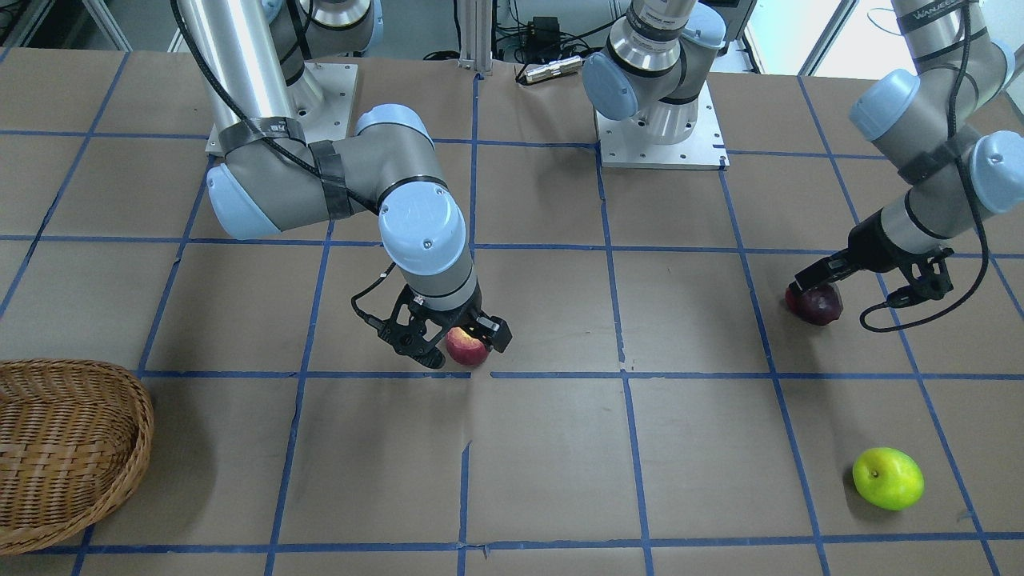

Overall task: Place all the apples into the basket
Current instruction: 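Grasp the red apple with the right gripper while left grasps dark purple apple, then drop the red apple into the basket with right while left lifts purple apple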

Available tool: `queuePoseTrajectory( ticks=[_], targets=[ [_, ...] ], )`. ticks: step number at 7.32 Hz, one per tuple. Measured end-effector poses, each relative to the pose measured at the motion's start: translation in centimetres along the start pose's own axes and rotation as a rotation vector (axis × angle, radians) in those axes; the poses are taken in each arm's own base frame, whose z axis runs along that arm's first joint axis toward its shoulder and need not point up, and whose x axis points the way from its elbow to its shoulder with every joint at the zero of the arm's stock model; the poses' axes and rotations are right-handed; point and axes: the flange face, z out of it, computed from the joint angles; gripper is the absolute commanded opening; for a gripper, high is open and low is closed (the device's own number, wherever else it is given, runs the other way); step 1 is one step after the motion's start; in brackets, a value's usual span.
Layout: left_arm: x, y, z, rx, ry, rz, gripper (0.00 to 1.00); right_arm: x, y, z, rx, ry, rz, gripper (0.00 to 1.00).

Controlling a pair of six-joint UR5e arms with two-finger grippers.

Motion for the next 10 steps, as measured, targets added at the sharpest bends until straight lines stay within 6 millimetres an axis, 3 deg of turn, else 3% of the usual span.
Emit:
queuePoseTrajectory(
  ticks=[3, 4, 5, 6, 8, 9, 10],
  targets=[
    [-0.6, -1.0, 2.0, -0.019, -0.019, 0.039, 1.0, -0.3, -0.3, 2.5, -0.029, 0.034, -0.004, 1.0],
    [-0.8, -1.1, 2.6, -0.031, -0.032, 0.051, 1.0, -0.2, -0.4, 3.1, -0.035, 0.045, -0.002, 0.91],
    [-1.1, -1.0, 3.2, -0.045, -0.045, 0.065, 1.0, -0.2, -0.6, 3.5, -0.034, 0.053, 0.002, 0.19],
    [-1.2, -1.0, 3.7, -0.054, -0.055, 0.078, 1.0, -0.2, -0.7, 3.4, -0.027, 0.055, 0.004, 0.0],
    [-1.4, -1.3, 4.4, -0.057, -0.062, 0.092, 1.0, -0.4, -0.9, 2.6, -0.011, 0.047, 0.006, 0.0],
    [-1.5, -1.4, 4.5, -0.056, -0.065, 0.1, 1.0, -0.3, -1.2, 1.4, 0.0, 0.032, 0.009, 0.0],
    [-1.6, -1.4, 4.4, -0.056, -0.076, 0.112, 1.0, 0.5, -2.0, -1.6, 0.013, 0.016, 0.021, 0.0]
  ],
)
